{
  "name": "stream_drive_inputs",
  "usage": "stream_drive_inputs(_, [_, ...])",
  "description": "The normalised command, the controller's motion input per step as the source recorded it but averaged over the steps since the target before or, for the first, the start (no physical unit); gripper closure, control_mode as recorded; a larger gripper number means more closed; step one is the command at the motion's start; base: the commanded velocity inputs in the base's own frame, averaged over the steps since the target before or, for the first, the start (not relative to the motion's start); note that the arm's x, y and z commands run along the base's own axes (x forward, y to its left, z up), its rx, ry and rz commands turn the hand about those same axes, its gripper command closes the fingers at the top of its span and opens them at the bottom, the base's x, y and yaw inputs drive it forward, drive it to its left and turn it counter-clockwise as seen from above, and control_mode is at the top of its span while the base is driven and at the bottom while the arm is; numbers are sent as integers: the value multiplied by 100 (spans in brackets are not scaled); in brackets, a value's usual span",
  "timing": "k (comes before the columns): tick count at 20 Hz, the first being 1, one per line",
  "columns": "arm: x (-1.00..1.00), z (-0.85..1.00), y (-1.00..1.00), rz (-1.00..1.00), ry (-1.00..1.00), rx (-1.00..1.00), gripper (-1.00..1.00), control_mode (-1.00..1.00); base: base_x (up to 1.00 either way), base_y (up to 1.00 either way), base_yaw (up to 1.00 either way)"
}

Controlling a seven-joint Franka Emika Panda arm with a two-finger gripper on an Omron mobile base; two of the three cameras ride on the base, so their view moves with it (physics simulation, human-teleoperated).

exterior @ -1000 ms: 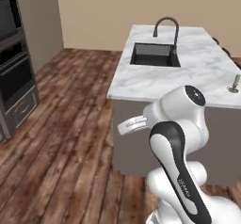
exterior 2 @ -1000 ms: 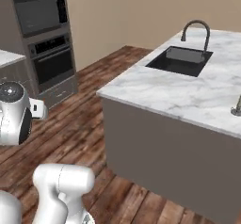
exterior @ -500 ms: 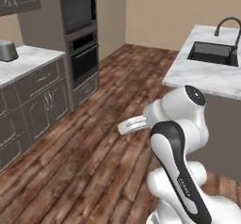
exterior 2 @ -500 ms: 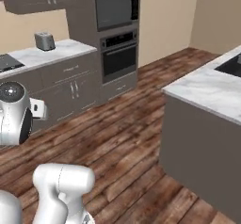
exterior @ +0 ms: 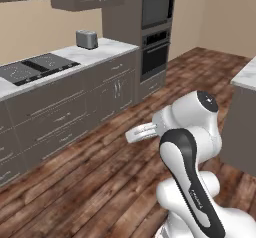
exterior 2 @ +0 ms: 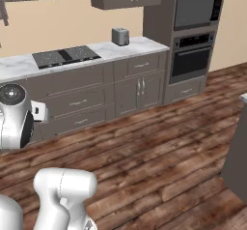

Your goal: Get the candle and the liquor from the cabinet and move them to the dining counter.

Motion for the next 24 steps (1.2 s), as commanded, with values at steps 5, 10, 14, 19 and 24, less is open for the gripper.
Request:
stream_drive_inputs(5, [0,0,0,0,0,0,-100,100,-47,89,41])
stream_drive_inputs(10, [0,0,0,0,0,0,-100,100,-2,92,34])
stream_drive_inputs(14, [0,0,0,0,0,0,-100,100,55,54,25])
stream_drive_inputs(19, [0,0,0,0,0,0,-100,100,73,40,20])
stream_drive_inputs(24, [0,0,0,0,0,0,-100,100,72,53,21])
